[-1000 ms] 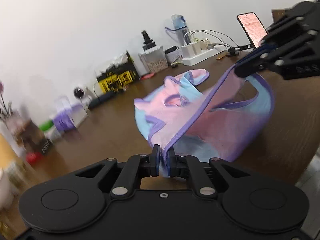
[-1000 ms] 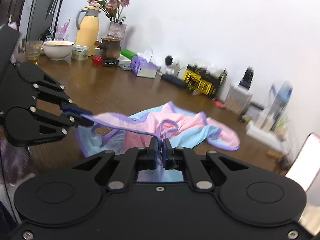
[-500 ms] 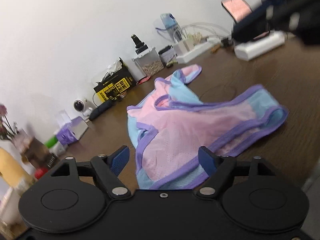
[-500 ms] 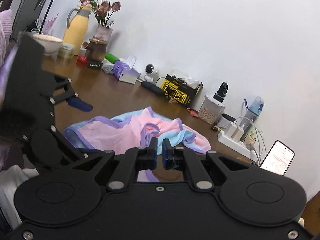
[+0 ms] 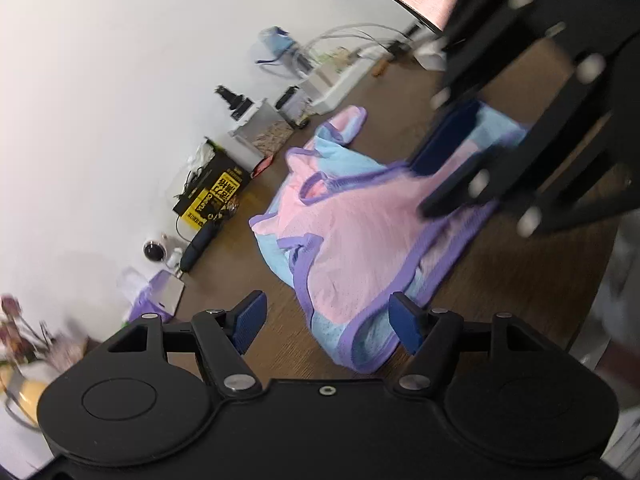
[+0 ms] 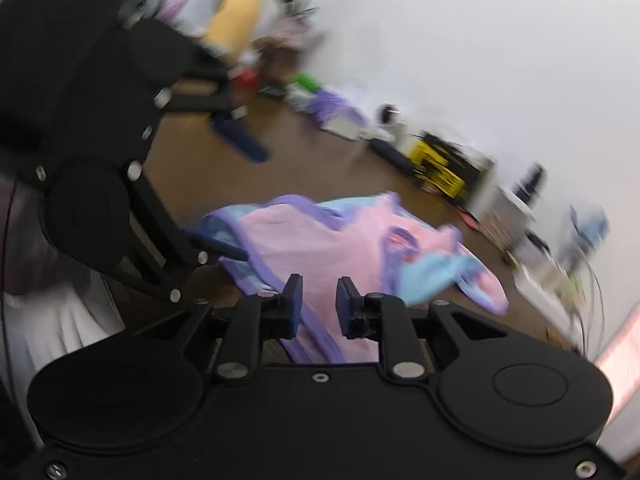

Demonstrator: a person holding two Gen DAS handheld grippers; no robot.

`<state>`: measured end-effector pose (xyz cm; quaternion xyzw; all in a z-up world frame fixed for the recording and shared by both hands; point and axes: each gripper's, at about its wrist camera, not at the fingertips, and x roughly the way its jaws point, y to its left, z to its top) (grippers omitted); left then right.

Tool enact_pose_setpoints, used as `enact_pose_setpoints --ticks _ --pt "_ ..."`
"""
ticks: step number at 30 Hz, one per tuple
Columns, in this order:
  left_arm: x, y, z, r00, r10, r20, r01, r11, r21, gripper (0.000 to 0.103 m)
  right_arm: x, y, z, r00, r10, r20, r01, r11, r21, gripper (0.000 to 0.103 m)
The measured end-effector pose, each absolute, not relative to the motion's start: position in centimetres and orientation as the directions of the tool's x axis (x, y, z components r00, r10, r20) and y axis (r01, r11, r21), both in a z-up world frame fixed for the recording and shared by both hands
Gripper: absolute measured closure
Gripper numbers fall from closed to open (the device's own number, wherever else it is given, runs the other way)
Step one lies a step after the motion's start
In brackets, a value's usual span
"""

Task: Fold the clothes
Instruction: 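Fold the garment over with the left gripper toward the right gripper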

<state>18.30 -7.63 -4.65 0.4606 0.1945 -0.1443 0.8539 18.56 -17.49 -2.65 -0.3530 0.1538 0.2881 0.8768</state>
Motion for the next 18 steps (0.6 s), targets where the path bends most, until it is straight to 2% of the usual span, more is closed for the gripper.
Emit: enact_pose_setpoints --ticks 1,3,4,6,9,13,14,16,18 --pt "18.2 -7.7 -4.9 0.887 -0.071 -0.456 0.426 0.505 0.75 0.037 18.6 -16.8 -3.3 0.79 0.382 -0.48 -0.612 0.537 -0.581 0.073" --pt "18.2 -7.7 -5.2 0.894 -0.075 -0.442 0.425 0.458 0.781 0.04 18.6 -16.1 -4.2 0.796 0.364 -0.484 -0.605 0.476 -0.638 0.072" --pt "18.3 -7.8 -5.3 0.895 -0.075 -0.439 0.426 0.433 0.794 0.051 18.6 -16.0 -4.5 0.8 0.358 -0.482 -0.6 0.457 -0.656 0.071" --pt "18.6 -7.9 -5.8 0.89 -0.071 -0.451 0.445 0.35 0.824 0.061 18.5 -15.9 -4.8 0.805 0.354 -0.476 -0.593 0.441 -0.674 0.071" --pt "18.7 -7.9 -6.5 0.895 -0.07 -0.441 0.445 0.205 0.872 0.061 18.5 -16.1 -4.8 0.807 0.345 -0.48 -0.59 0.442 -0.675 0.071" --pt "19.0 -8.2 -7.1 0.897 -0.06 -0.439 0.443 0.132 0.887 0.062 18.2 -16.3 -5.0 0.819 0.332 -0.469 -0.574 0.449 -0.685 0.07" --pt "19.0 -8.3 -7.8 0.9 -0.051 -0.434 0.437 0.102 0.894 0.066 18.1 -16.4 -5.1 0.821 0.33 -0.465 -0.57 0.452 -0.686 0.07" --pt "19.0 -8.4 -8.7 0.905 -0.036 -0.423 0.425 0.053 0.904 0.087 18.1 -16.4 -5.1 0.824 0.329 -0.461 -0.566 0.456 -0.687 0.07" --pt "18.9 -8.4 -9.6 0.904 -0.015 -0.427 0.427 0.037 0.903 0.096 18.0 -16.4 -5.2 0.828 0.328 -0.454 -0.56 0.461 -0.688 0.07"
